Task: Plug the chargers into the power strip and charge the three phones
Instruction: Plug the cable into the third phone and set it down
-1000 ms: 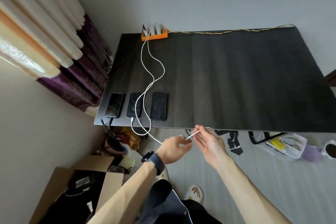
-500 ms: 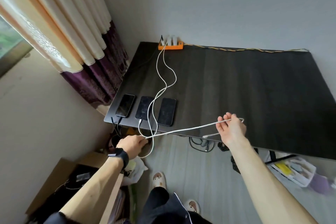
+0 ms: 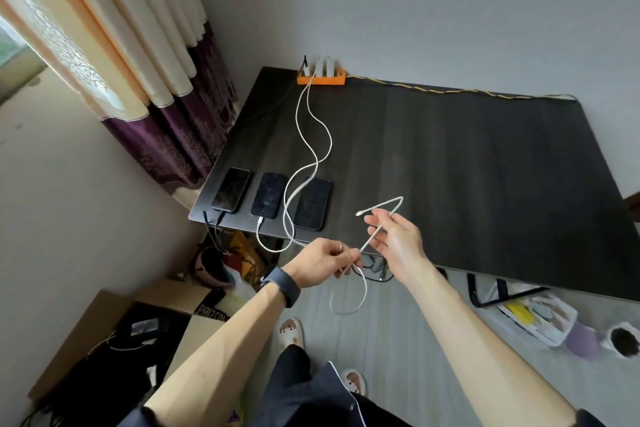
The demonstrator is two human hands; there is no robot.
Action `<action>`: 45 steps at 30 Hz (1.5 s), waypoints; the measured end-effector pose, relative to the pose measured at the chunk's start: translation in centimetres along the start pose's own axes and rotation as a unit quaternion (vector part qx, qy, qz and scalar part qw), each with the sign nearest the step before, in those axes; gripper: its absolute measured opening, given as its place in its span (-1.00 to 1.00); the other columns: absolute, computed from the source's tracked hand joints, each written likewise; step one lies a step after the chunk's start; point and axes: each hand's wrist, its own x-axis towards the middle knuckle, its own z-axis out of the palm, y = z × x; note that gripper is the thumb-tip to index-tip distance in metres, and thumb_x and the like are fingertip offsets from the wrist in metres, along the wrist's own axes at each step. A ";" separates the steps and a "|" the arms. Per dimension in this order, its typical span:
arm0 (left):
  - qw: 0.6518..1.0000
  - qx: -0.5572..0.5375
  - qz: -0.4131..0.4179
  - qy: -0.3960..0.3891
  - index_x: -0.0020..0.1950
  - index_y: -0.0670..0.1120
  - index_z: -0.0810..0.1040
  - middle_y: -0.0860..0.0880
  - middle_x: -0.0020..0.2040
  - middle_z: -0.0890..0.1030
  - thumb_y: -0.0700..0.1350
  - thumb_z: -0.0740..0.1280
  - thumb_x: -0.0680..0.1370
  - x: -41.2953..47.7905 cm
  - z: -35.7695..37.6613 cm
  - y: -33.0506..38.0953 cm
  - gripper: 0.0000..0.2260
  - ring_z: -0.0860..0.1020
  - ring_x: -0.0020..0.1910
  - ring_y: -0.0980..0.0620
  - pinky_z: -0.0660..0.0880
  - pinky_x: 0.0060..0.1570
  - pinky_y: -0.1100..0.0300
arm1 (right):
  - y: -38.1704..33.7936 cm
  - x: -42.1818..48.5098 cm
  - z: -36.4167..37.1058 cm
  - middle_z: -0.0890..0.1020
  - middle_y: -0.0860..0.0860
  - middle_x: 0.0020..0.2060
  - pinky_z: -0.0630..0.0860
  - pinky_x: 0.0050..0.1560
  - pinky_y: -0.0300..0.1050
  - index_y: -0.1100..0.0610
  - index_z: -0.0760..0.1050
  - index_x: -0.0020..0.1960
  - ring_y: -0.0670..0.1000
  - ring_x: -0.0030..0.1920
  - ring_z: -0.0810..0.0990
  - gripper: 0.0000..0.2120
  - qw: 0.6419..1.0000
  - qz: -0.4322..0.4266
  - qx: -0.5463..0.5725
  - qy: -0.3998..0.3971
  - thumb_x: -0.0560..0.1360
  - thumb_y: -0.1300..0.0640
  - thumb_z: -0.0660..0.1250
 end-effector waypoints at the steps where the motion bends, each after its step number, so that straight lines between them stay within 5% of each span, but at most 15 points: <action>1: 1.000 0.026 0.003 0.005 -0.08 -0.14 0.69 0.03 -0.32 0.59 0.02 0.29 0.62 -0.1 0.0 -0.5 -0.72 0.52 -0.33 0.09 0.50 -0.15 0.27 | -0.3 0.3 -0.4 0.73 0.03 -0.11 0.55 -0.13 -0.13 0.15 0.59 0.05 0.00 -0.12 0.64 -0.88 1.000 0.008 0.013 0.005 0.62 0.13 0.31; 5: 0.965 0.255 -0.062 0.009 -0.17 0.03 0.62 0.07 -0.18 0.66 0.06 0.26 0.60 -0.8 -0.6 -4.3 -0.76 0.61 -0.15 0.07 0.53 0.00 0.18 | -2.0 2.2 -2.7 0.60 0.04 -0.26 0.51 -0.19 -0.12 0.18 0.53 -0.07 0.00 -0.29 0.56 -0.82 0.986 0.030 0.142 0.088 0.65 0.15 0.23; 9: 0.946 0.287 -0.151 -0.005 -0.18 0.08 0.58 0.00 -0.09 0.69 0.08 0.24 0.58 -2.9 -1.3 -8.3 -0.79 0.64 -0.08 -0.03 0.56 0.00 0.11 | -2.6 3.7 -4.4 0.43 0.00 -0.37 0.48 -0.25 -0.11 0.16 0.53 -0.07 -0.04 -0.43 0.37 -0.72 0.984 0.012 0.119 0.132 0.69 0.15 0.10; 16: 0.911 0.339 -0.223 -0.071 0.19 -0.07 0.62 -0.04 0.17 0.64 0.02 0.23 0.60 -2.7 0.1 -10.5 -0.71 0.59 0.17 -0.08 0.50 0.15 0.15 | 0.3 2.9 -4.6 0.30 -0.05 -0.43 0.13 -0.50 -0.19 0.14 0.59 0.03 -0.09 -0.52 0.16 -0.74 0.992 -0.027 0.000 0.122 0.65 0.08 0.15; 20: 0.938 0.277 -0.209 -0.008 0.24 0.00 0.59 -0.03 0.18 0.64 -0.02 0.27 0.56 -0.7 -0.6 -9.8 -0.72 0.59 0.16 -0.05 0.45 0.08 0.26 | 2.9 1.7 -4.2 0.28 -0.07 -0.48 0.07 -0.50 -0.21 0.10 0.63 -0.06 -0.10 -0.53 0.16 -0.83 0.993 -0.034 -0.073 0.088 0.57 0.10 0.27; 29: 0.944 0.160 -0.213 0.193 0.42 -0.14 0.40 -0.26 0.33 0.44 -0.09 0.31 0.55 9.4 -6.5 -7.2 -0.56 0.44 0.31 -0.25 0.35 0.29 0.06 | 6.1 0.9 -2.7 0.58 -0.09 -0.38 0.31 -0.35 -0.26 0.06 0.64 -0.06 -0.14 -0.37 0.45 -0.88 0.989 -0.031 -0.115 0.093 0.60 0.14 0.33; 36: 0.942 0.249 -0.083 0.208 0.14 -0.08 0.44 -0.13 0.13 0.47 -0.08 0.22 0.58 15.4 -7.3 -6.7 -0.84 0.50 0.09 -0.21 0.46 0.00 -0.03 | 5.9 2.4 -1.5 0.59 -0.07 -0.35 0.41 -0.19 -0.14 -0.08 0.66 -0.08 -0.08 -0.27 0.50 -0.88 0.980 -0.013 -0.117 0.158 0.58 0.02 0.35; 39: 0.916 0.307 -0.151 0.209 0.26 -0.12 0.36 -0.18 0.23 0.40 -0.20 0.26 0.49 17.6 -7.0 -6.9 -0.66 0.40 0.23 -0.25 0.45 0.11 -0.12 | 5.8 2.8 -0.8 0.60 -0.06 -0.33 0.40 -0.20 -0.17 -0.03 0.67 -0.03 -0.11 -0.27 0.51 -0.87 0.977 0.000 -0.132 0.170 0.59 0.01 0.34; 42: 0.907 0.268 -0.271 0.177 0.39 -0.16 0.25 -0.25 0.35 0.31 0.02 0.41 0.48 19.6 -7.1 -7.1 -0.41 0.31 0.35 -0.30 0.37 0.26 -0.14 | 6.1 3.3 0.2 0.61 -0.09 -0.35 0.39 -0.23 -0.22 -0.02 0.66 -0.03 -0.18 -0.33 0.49 -0.86 0.972 0.012 -0.135 0.191 0.59 0.01 0.33; 45: 0.912 0.284 -0.258 0.143 0.54 -0.18 0.09 -0.28 0.38 0.26 0.19 0.44 0.44 20.6 -6.3 -7.3 -0.13 0.28 0.37 -0.30 0.29 0.34 -0.09 | 6.5 3.1 0.6 0.63 -0.08 -0.35 0.44 -0.18 -0.18 -0.03 0.64 -0.09 -0.14 -0.28 0.53 -0.88 0.970 0.023 -0.125 0.208 0.58 0.01 0.35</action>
